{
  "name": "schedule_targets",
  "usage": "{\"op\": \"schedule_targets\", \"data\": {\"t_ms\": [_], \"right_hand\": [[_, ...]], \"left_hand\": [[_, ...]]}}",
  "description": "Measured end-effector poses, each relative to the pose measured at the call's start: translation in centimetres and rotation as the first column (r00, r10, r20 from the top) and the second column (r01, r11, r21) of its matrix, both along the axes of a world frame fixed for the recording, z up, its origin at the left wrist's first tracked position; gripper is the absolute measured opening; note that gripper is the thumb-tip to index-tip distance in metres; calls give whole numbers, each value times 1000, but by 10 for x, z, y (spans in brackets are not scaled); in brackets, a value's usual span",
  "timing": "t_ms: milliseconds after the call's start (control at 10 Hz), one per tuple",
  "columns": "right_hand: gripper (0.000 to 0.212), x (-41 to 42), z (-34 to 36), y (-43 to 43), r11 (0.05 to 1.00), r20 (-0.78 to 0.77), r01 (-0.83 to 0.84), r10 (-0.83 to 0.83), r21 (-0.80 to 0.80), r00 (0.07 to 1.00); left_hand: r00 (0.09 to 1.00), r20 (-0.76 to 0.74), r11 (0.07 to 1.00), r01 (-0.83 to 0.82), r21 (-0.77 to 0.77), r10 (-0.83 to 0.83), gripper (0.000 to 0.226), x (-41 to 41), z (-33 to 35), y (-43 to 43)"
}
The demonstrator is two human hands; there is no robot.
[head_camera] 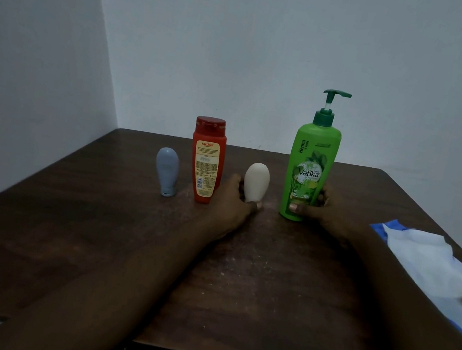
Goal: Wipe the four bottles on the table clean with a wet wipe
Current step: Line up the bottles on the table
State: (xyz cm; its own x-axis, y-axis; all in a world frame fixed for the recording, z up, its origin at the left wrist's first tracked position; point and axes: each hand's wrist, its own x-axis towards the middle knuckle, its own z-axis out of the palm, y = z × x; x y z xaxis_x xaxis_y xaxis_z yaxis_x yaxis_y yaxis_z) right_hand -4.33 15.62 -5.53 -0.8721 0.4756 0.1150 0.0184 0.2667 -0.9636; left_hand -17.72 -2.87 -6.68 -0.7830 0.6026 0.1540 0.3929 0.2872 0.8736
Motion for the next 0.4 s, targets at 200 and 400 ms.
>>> {"op": "schedule_targets", "data": {"t_ms": [200,400], "right_hand": [[52,-1,1,2,1000,2,-24,24,-5,1000],[73,-3,8,1,994,-82,111,-113,-18,990]], "left_hand": [[998,59,999,26,36,-28,81,5,-1,-6],[997,-49,998,-57,7,57,97,19,-7,-18]]}}
